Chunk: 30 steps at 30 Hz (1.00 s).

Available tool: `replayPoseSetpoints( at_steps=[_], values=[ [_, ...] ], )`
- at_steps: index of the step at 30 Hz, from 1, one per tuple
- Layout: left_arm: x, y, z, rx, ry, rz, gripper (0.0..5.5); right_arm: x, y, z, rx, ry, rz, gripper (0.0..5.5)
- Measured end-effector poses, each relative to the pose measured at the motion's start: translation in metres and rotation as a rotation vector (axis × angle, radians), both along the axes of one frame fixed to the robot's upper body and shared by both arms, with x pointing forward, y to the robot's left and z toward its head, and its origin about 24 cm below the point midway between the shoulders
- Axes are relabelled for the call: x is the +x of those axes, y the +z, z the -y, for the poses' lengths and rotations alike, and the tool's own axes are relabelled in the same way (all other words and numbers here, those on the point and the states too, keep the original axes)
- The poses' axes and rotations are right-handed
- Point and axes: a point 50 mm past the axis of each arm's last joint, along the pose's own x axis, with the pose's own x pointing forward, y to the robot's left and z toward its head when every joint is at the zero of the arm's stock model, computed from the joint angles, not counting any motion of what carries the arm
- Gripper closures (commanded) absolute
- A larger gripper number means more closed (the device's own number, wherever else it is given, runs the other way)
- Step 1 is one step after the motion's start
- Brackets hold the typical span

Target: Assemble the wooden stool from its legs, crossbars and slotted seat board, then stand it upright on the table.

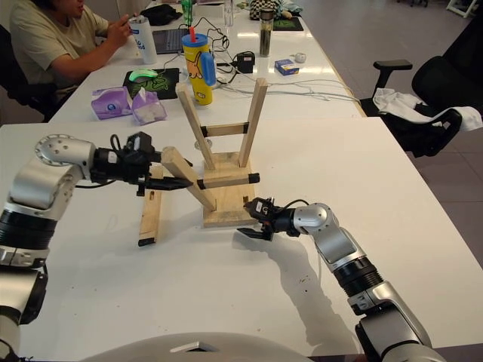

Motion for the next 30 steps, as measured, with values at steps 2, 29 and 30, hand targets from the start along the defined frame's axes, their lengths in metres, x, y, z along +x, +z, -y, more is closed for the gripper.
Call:
replayPoseSetpoints(
  at_steps=[2,29,30],
  values=[
    [-0.001,-0.005,0.004,-0.027,0.002,0.018,3.04,0.000,-0.001,-0.002,0.001,-0.007,-0.005,1.90],
    [-0.089,-0.086,-0.047,-0.017,1.356,-0.152,0.35,-0.032,-0.007,-0.046,0.104,-0.264,-0.031,1.90],
    [-0.091,-0.088,-0.044,-0.018,1.388,-0.175,0.35,-0.033,-0.007,-0.048,0.105,-0.266,-0.030,1.90]
  ],
)
